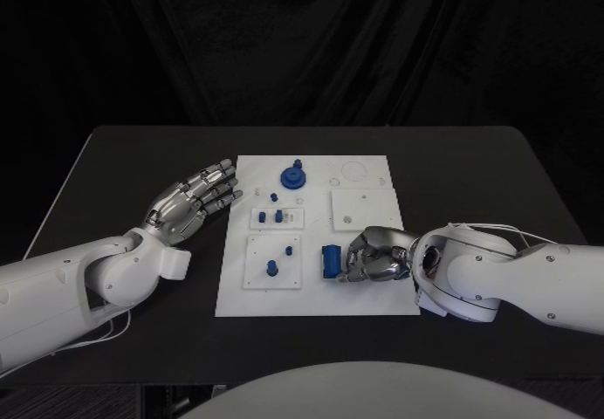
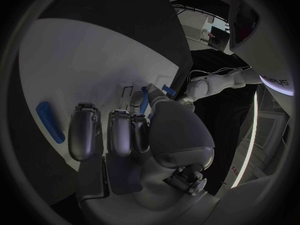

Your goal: Assemble the parts on the task board

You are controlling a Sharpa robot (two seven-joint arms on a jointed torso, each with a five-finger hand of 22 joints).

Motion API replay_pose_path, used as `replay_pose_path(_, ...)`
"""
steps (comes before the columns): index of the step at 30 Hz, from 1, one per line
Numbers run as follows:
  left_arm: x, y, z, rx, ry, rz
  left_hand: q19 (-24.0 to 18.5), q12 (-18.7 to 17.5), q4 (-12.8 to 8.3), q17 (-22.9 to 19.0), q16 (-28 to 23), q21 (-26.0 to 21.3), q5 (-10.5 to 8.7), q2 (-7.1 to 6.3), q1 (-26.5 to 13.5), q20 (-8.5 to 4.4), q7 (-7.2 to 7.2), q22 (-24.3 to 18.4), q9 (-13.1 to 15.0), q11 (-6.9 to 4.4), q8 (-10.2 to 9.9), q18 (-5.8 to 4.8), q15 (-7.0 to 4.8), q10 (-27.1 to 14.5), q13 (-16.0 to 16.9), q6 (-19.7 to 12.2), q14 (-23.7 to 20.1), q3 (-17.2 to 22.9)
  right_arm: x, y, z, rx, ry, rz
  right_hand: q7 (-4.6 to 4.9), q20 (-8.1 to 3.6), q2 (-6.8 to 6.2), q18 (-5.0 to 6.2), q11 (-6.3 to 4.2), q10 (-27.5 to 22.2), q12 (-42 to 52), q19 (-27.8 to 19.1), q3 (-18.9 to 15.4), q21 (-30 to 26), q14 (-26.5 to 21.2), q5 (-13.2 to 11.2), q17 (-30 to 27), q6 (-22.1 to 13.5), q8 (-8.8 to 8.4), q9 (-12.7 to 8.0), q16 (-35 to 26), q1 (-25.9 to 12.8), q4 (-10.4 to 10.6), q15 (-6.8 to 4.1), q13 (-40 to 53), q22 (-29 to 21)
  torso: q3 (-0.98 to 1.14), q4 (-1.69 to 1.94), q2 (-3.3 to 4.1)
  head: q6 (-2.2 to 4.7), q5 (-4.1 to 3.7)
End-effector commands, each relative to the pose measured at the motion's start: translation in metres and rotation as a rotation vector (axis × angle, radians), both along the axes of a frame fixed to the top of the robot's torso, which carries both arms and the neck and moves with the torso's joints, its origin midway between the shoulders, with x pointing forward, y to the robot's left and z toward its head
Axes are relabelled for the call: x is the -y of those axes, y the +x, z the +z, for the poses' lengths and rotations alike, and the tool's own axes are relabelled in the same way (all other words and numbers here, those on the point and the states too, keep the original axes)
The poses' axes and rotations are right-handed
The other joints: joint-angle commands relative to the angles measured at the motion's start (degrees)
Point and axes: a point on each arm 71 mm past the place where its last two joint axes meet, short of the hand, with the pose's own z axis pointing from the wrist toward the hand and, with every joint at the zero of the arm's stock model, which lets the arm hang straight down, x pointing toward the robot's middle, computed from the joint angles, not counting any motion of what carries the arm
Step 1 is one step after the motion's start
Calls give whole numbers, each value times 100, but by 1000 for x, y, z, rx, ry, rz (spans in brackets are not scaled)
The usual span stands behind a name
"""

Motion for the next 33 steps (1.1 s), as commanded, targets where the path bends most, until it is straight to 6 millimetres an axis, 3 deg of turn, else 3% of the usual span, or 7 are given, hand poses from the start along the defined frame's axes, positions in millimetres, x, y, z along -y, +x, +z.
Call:
replay_pose_path(1, 1, -1, 0, 4, -17, -12, 31, 23, -12, 9, 26, 28, 37, 9, -56, -3, 32, 5, 10, -38, 31, -44, 47, 1, 6, 28, 9, 33, 2, -5, 0, -14, -13, 6, 10, -45, -68, -48, -34, 607, 16, 232, -74, 4, 389, -165, 243, -40, 40, 20, 19, -61, 25, -47, 1509, 1157, 2, 1, 0, -1, -1)
replay_pose_path(8, -1, -2, 0, 4, -14, -8, 33, 26, -12, 9, 27, 29, 37, 10, -56, -3, 32, 9, 10, -38, 31, -44, 48, 2, 7, 26, 9, 34, 17, -13, 9, 23, 26, -36, 43, -28, -117, -46, -6, 607, 16, 230, -227, -4, 393, -514, 266, -78, -10, 25, 31, -265, 180, -25, 1509, 1154, 2, -2, 3, -1, 1)
replay_pose_path(14, -1, -2, 0, 4, -11, -3, 35, 35, -16, 10, 32, 30, 38, 14, -56, -2, 37, 13, 12, -37, 36, -46, 49, 3, 8, 43, 10, 40, 40, -17, 19, 72, 13, -101, 57, -17, -92, -50, 6, 607, 16, 239, -276, 18, 402, -425, 307, -98, -113, -37, 51, -330, 266, -14, 1509, 1161, -7, -3, -3, -1, -20)
replay_pose_path(18, -1, -2, 0, 3, -9, -1, 36, 47, -19, 10, 33, 31, 39, 13, -55, -2, 42, 14, 14, -38, 40, -46, 50, 6, 9, 56, 11, 42, 57, -16, 25, 121, -40, -141, 77, -5, -78, -52, 25, 607, 16, 242, -263, 30, 404, 85, 318, -87, -327, -204, 61, -265, 290, 0, 1509, 1164, -12, -3, -5, -1, -7)
replay_pose_path(21, -2, -2, 0, 3, -7, 1, 38, 58, -22, 11, 39, 31, 40, 12, -55, -3, 45, 15, 15, -37, 43, -47, 49, 9, 11, 64, 12, 44, 68, -15, 26, 145, -101, -154, 112, 12, -113, -48, 57, 607, 16, 231, -199, 11, 396, 704, 287, -86, -636, -475, 50, -178, 319, 23, 1509, 1157, -22, -5, -10, -1, -19)
replay_pose_path(25, -1, -2, 0, 2, -6, 3, 38, 58, -22, 11, 39, 31, 40, 12, -55, -3, 45, 15, 15, -37, 43, -47, 49, 9, 11, 64, 12, 44, 80, -13, 26, 184, -213, -158, 184, 56, -213, -50, 113, 607, 16, 228, -175, 16, 391, 883, 269, -32, -977, -805, 44, -190, 439, 73, 1509, 1158, -26, -4, -9, -1, -48)
replay_pose_path(33, 0, -2, 0, 1, -8, -1, 38, 58, -22, 11, 39, 31, 40, 12, -55, -3, 45, 15, 15, -37, 43, -47, 49, 9, 11, 64, 12, 44, 87, -6, 29, 297, -331, -137, 217, 94, -315, -66, 148, 607, 16, 248, -93, 88, 403, 1176, 337, 70, -1208, -1073, 73, -113, 573, 106, 1509, 1182, -8, 3, 7, -1, -189)
